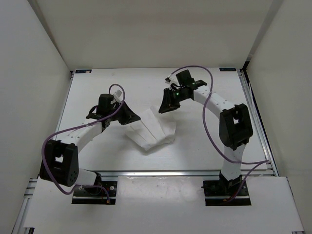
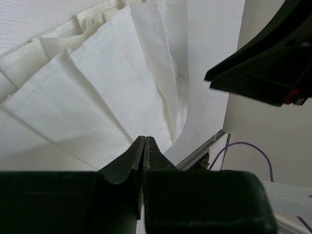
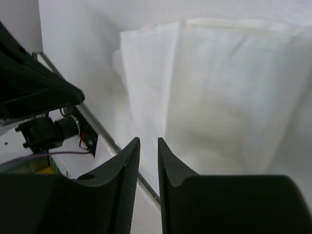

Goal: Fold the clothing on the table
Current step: Fold the skirt

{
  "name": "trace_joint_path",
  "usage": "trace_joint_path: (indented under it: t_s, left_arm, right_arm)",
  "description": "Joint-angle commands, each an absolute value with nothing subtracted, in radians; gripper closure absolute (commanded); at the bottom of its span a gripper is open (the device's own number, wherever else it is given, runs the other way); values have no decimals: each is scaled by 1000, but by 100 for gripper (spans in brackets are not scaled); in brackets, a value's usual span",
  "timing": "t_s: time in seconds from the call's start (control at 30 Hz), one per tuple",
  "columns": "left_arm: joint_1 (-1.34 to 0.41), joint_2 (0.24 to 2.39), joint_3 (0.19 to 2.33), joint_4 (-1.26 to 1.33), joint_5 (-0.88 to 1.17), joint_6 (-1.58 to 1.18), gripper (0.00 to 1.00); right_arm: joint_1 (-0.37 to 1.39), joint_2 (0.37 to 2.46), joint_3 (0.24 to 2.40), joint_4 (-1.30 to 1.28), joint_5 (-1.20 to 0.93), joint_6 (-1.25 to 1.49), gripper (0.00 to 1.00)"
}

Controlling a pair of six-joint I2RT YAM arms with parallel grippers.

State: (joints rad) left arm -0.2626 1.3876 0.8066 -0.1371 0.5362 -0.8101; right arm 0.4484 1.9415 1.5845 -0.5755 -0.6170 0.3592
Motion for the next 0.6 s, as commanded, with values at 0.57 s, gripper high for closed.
trace_joint_path:
  t_s: [0.57]
  left_arm:
    - [-252, 1339, 747, -179, 528, -764, 88]
  right_arm:
    - [419, 2215, 1439, -554, -686, 361, 77]
